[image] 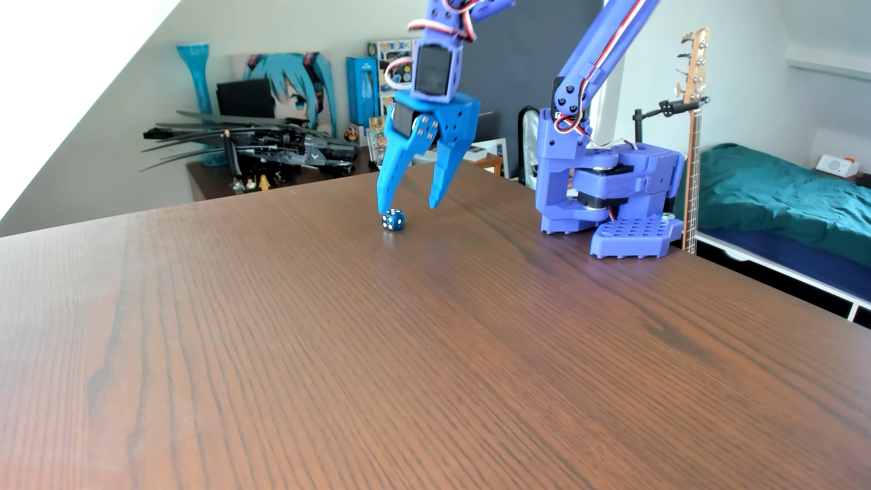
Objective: Grab the blue dice
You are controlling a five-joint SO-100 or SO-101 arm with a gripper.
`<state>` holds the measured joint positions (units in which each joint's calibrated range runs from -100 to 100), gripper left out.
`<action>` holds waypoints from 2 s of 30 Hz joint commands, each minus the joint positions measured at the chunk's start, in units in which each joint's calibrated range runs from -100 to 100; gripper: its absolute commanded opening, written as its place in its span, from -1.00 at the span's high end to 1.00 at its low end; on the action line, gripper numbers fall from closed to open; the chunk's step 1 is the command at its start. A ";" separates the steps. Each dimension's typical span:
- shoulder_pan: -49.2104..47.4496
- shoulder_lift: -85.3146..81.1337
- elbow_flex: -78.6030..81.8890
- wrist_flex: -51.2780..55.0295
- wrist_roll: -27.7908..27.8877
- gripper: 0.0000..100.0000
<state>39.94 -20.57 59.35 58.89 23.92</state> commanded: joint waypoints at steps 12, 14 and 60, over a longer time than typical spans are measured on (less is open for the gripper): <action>2.69 8.47 -9.63 -2.67 0.16 0.49; 2.61 8.47 -9.17 -2.67 0.63 0.49; -26.36 -23.09 -17.58 6.82 -18.30 0.97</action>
<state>13.69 -54.68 46.25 70.19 6.04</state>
